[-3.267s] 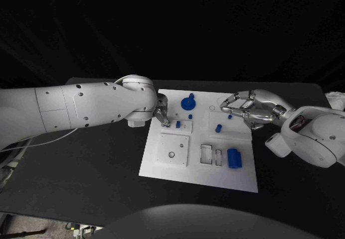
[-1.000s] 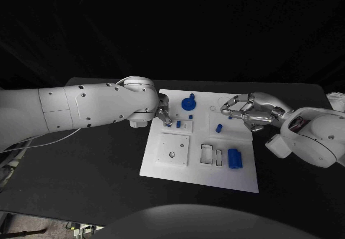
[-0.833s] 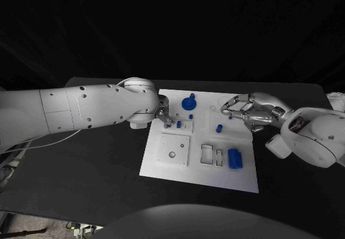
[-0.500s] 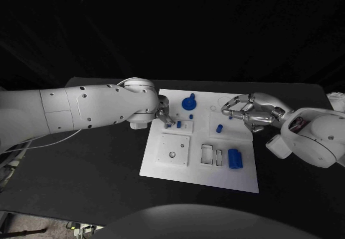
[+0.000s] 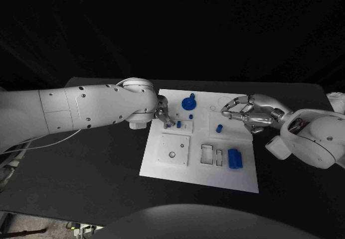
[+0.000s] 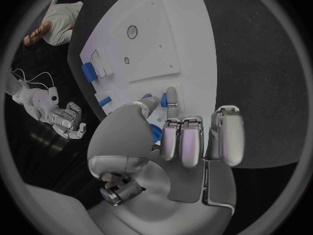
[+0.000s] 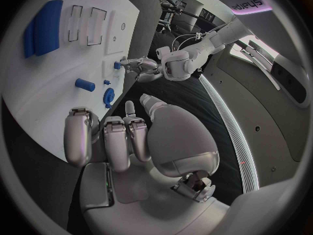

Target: Assemble the parts on the task board

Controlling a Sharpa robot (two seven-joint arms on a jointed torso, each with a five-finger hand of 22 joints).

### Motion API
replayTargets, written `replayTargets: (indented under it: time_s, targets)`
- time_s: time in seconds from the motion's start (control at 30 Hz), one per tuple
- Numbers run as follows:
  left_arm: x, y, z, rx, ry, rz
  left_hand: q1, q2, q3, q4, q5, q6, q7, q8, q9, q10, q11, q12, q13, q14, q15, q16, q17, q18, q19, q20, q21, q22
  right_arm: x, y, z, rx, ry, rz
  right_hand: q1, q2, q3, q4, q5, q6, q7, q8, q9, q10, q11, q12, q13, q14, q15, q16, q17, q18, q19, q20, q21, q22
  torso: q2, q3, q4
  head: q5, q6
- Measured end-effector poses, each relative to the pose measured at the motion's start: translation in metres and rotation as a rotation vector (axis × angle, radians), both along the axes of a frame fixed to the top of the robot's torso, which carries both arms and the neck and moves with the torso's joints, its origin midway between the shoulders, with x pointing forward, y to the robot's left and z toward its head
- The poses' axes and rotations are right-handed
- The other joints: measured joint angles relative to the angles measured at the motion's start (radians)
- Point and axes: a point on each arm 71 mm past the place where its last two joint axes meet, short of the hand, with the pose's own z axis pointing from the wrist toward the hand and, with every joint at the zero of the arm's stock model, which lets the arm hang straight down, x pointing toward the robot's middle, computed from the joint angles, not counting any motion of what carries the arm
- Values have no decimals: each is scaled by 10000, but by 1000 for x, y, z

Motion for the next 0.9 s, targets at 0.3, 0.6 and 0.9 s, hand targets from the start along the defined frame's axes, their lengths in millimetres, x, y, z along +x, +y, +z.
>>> replayTargets:
  time_s: [0.3, 0.6, 0.9]
  targets:
    - [-2, 11, 0, -76, -138, 230, -1109, -386, -1673, -10, -1122, -47, 68, -166, 117, 0, 71, 0, 0, 0, 0, 0, 0, 1, -36, 36, 60, 0, 0, -1, -1, -6, 13, -20, 0, 0, 0, 0, 0, 0, 0, 0, -8, 0, 0, 0, 0, 0, 0, 0, 0, 0, 0, 0, 0, 2, -4, 0, 1, -16, 0]
    - [-5, 28, 10, -280, -667, 637, -957, -44, -2836, -9, -794, -294, -39, 439, 735, 0, 70, 0, 0, 0, -1, 0, 7, 0, -36, 36, 534, 0, 0, -3, -1, -16, 17, -55, 0, 0, 0, 0, 0, 0, 0, 0, -8, 0, 0, 0, 0, 0, 0, 0, 0, 0, 0, 0, 0, 7, -4, -2, 2, -28, 0]
    - [2, 52, 57, -1078, -2239, 1324, 644, 258, -3057, -127, 1071, -680, -51, 738, 984, -21, 50, 0, 0, 0, 0, 0, 6, 0, 1, -2, 776, 0, 0, -3, -1, -27, 18, -73, 0, 0, -17, -17, 0, 0, 0, 0, -8, 0, 0, 0, 0, 0, 0, 0, 8, 0, 1, 0, 0, 7, -4, -2, 5, -78, 0]
